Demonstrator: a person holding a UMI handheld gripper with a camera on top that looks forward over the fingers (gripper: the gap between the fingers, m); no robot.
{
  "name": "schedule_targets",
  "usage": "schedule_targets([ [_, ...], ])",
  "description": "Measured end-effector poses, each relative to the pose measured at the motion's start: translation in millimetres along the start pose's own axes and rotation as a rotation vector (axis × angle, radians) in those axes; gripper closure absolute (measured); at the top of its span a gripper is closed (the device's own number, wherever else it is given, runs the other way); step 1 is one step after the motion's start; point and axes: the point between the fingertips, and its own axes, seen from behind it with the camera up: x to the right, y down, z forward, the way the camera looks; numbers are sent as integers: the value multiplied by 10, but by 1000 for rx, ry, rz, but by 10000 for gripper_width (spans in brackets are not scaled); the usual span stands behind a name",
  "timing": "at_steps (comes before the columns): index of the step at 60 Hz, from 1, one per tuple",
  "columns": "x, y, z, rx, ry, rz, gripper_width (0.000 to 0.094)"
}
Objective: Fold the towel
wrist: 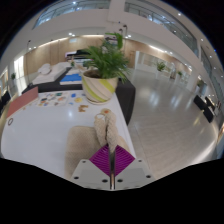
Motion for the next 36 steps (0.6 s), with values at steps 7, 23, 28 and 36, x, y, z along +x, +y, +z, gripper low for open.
schedule_targets([
  [7, 246, 190, 160, 3, -2, 45, 409],
  [23, 348, 169, -1425, 19, -71, 78, 81],
  [28, 325, 329, -2081, -15, -89, 68, 85],
  [36, 276, 589, -2820, -48, -82, 72, 85],
])
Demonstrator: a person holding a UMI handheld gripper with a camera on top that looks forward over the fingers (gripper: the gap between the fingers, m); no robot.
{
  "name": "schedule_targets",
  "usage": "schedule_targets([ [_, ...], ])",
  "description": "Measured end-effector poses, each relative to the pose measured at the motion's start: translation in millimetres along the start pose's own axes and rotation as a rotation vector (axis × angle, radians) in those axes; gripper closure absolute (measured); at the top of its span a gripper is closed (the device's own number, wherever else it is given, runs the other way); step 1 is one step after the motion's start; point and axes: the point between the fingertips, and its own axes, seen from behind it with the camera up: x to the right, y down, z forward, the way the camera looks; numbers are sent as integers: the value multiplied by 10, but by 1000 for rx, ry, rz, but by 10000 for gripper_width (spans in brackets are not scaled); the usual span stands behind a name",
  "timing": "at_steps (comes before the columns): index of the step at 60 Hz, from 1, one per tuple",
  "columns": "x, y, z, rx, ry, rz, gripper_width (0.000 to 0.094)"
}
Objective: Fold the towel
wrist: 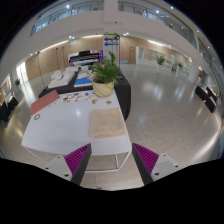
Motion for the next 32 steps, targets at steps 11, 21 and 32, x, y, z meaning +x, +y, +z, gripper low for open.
schedule_targets([
  [11, -125, 153, -163, -5, 1, 13, 83],
  [21, -199, 55, -146, 23, -19, -2, 86],
  [32, -235, 23, -141, 43, -27, -54, 88],
])
